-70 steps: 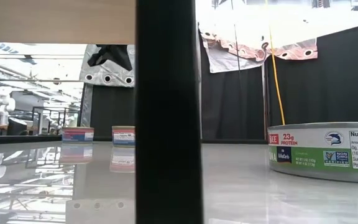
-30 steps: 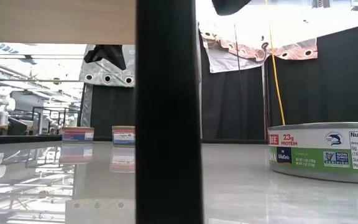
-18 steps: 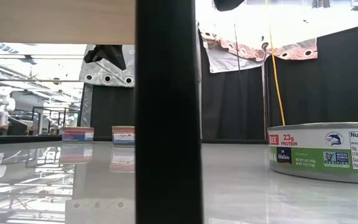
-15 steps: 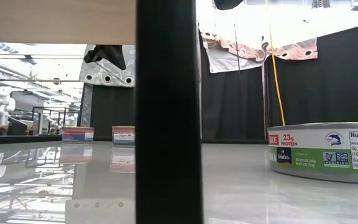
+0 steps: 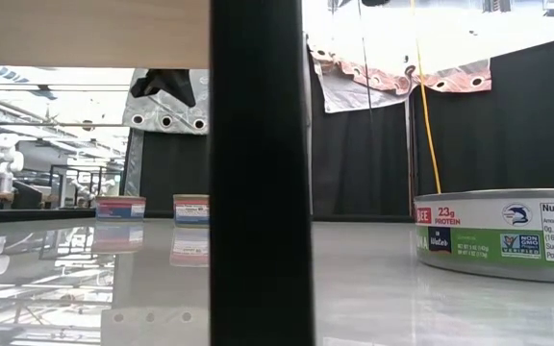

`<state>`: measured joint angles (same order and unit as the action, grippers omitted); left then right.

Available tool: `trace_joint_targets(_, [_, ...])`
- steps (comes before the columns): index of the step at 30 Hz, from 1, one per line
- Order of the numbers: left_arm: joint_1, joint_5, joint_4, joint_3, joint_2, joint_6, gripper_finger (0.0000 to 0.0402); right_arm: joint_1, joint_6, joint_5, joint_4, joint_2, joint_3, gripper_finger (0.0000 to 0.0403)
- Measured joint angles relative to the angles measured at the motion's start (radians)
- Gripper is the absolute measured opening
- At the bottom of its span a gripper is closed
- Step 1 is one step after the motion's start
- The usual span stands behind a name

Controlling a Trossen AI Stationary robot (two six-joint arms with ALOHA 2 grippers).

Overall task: Stack canned seafood by type on shelf
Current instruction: Stack the blue pink tuna can on top of the other blue pink tuna can on the shelf, then put the green blue tuna can on the shelf

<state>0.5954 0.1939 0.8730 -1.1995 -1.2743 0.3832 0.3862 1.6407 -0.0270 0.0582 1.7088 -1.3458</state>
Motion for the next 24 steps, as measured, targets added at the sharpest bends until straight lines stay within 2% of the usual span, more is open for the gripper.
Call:
trace_joint_targets(5, [-0.045,0.095,0.0,0.0,0.0,0.001,0.0011,-0.004,-0.037,-0.003,0.035,0.0,-0.061,0.0352])
trace_joint_targets(12, [-0.111,0.093,0.0,0.0,0.0,0.003,0.0011,-0.007,-0.032,-0.002,0.099,-0.001,-0.091,0.0352])
trace_joint_targets(18, [-0.12,0.088,0.0,0.0,0.0,0.003,0.0011,-0.014,-0.065,-0.001,0.103,-0.002,-0.091,0.0351])
trace_joint_targets(24, [-0.12,0.094,0.0,0.0,0.039,0.003,0.0011,-0.048,-0.141,0.0,0.131,-0.1,-0.091,0.032])
